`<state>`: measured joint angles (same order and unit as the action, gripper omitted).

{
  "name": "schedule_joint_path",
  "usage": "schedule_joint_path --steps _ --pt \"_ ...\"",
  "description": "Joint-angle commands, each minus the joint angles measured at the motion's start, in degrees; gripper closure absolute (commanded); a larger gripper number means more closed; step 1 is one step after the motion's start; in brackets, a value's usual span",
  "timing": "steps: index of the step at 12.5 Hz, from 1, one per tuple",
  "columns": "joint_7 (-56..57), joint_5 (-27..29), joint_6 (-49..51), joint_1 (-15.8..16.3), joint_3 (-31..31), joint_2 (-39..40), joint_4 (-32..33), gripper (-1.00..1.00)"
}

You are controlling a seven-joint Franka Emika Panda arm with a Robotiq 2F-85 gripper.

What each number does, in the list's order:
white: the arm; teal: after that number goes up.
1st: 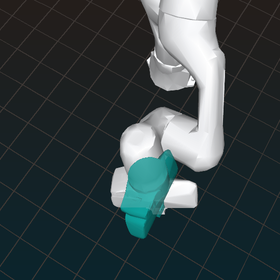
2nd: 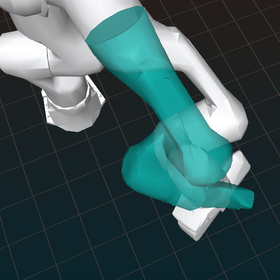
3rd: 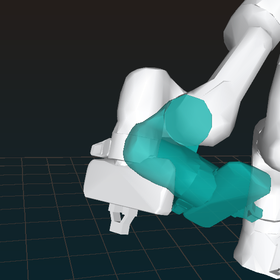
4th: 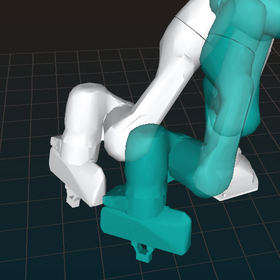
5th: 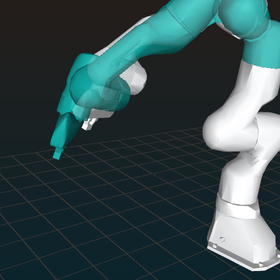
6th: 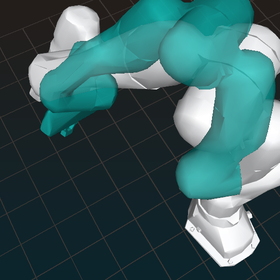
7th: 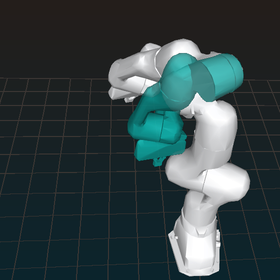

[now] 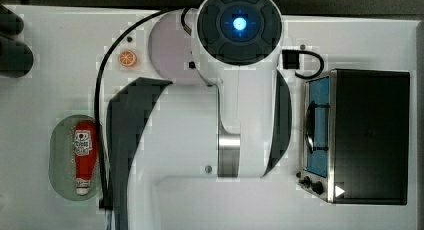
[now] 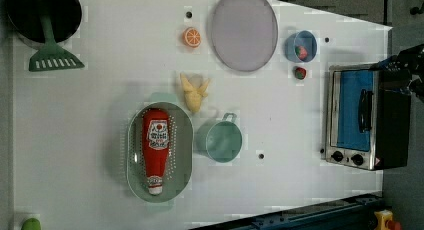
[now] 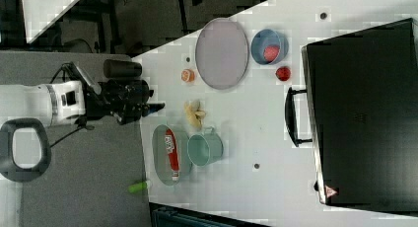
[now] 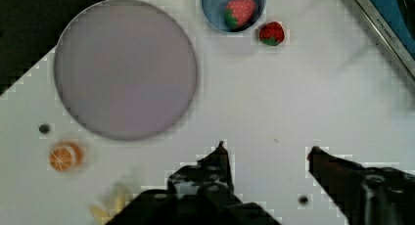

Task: Pick ketchup from strainer and place it on the table

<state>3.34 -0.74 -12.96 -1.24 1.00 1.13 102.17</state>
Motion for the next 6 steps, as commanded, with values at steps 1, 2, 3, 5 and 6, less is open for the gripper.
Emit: schedule_joint_path --steps 1,2,3,5,6 --pt "-2.2 3.0 8.3 -6.1 2.5 -17.6 10.3 -0.58" --pt "-2.2 3.1 8.2 -5.9 2.9 -17.4 10.3 -0.80" --pt "-2.2 3.4 8.1 -5.6 3.7 -16.9 10.3 -1.00" --pt "-2.2 5.1 6.5 -4.5 6.4 -15.6 10.3 -1.00" --pt "-2.2 5.1 5.7 -3.9 8.3 -14.8 10.3 -1.00"
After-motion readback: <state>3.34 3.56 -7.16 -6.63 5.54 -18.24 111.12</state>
